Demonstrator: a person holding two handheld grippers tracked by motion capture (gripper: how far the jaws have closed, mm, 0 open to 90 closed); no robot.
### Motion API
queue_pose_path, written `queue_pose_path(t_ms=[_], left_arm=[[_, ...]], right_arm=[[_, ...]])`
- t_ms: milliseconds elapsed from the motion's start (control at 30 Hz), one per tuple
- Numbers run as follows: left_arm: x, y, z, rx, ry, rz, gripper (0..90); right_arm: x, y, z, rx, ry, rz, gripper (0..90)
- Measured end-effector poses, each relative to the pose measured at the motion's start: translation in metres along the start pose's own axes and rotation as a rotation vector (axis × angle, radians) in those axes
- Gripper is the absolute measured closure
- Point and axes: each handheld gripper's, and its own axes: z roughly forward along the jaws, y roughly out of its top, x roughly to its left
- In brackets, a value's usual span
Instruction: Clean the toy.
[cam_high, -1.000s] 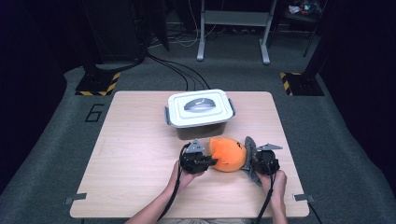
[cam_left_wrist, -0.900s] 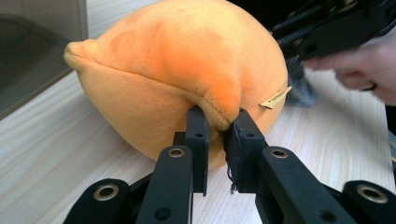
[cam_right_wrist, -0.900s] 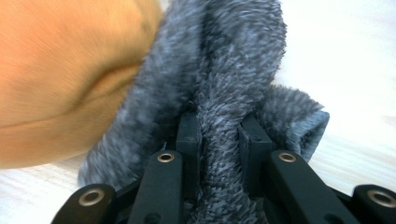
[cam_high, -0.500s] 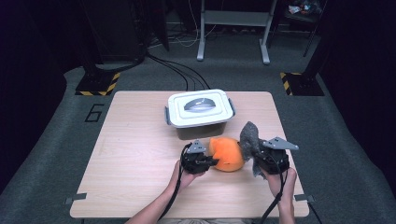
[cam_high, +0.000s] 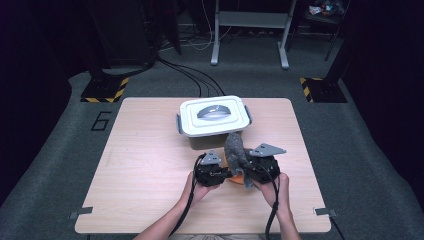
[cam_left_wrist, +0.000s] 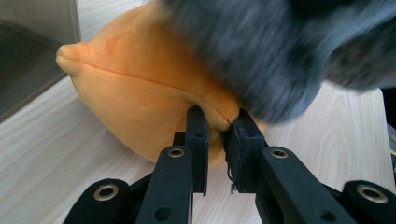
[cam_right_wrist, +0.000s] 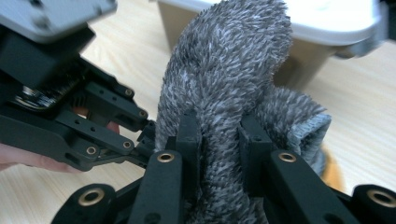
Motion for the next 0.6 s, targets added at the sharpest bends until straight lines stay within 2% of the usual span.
queue_pose_path(t_ms=[33, 100, 167, 433, 600], left_arm=[[-0.001, -0.001, 0.001, -0.006, 0.006, -0.002, 79.7], [0.001, -0.001, 0.000, 0.012, 0.004, 0.011, 79.8], [0.001, -0.003, 0.001, 0.004, 0.005, -0.001, 79.9], [0.001, -0.004, 0.000, 0.004, 0.002, -0.002, 80.1], [0.001, -0.006, 0.001, -0.006, 0.002, -0.017, 80.0]], right_arm=[[0.001, -0.001, 0.005, 0.015, -0.001, 0.000, 73.6], [0.003, -0.003, 0.013, 0.033, -0.023, -0.013, 73.8], [0.003, -0.005, 0.015, 0.038, -0.031, -0.018, 73.8], [-0.005, -0.013, 0.007, 0.026, -0.076, -0.003, 73.8], [-0.017, -0.023, -0.002, 0.018, -0.100, 0.044, 73.8]])
